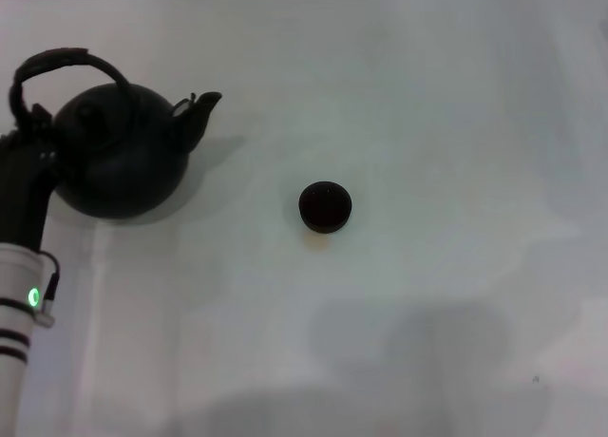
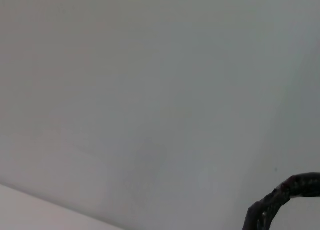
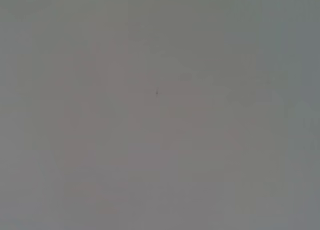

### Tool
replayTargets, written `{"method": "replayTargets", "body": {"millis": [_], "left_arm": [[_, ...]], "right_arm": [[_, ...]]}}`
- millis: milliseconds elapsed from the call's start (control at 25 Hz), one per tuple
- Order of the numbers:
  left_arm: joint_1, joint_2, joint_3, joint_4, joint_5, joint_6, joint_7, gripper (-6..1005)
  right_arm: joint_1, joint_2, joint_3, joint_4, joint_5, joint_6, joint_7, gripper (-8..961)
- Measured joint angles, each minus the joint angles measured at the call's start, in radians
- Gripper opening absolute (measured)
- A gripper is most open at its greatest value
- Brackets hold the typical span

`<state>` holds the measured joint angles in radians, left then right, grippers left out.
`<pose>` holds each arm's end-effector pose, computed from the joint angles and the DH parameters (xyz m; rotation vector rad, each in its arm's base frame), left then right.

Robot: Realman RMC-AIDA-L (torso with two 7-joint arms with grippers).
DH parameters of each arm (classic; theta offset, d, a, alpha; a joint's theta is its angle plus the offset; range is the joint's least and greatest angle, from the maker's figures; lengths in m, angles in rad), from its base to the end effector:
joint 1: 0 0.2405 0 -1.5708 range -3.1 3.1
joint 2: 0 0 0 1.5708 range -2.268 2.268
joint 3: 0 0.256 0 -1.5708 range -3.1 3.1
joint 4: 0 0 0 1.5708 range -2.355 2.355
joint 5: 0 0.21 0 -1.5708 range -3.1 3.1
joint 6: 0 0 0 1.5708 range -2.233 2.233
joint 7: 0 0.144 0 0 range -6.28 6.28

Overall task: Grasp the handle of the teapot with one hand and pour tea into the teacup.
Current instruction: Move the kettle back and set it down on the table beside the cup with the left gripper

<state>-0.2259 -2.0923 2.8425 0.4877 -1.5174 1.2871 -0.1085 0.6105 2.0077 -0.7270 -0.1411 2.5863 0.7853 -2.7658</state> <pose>-0.3249 0.2474 -0.0628 -1.3775 -0.9119 -0.8633 0.3591 0.4052 0.0620 -1.4300 0.7462 0.5505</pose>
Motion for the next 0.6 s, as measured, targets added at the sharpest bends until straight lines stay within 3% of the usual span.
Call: {"method": "replayTargets", "body": {"millis": [600], "left_arm": [[-0.064,0.0,0.002,0.0,0.095,-0.105,0.044,168]], "right_arm": [[0.0,0.001,0.0,0.0,0.0,-0.009,0.0,845]]}}
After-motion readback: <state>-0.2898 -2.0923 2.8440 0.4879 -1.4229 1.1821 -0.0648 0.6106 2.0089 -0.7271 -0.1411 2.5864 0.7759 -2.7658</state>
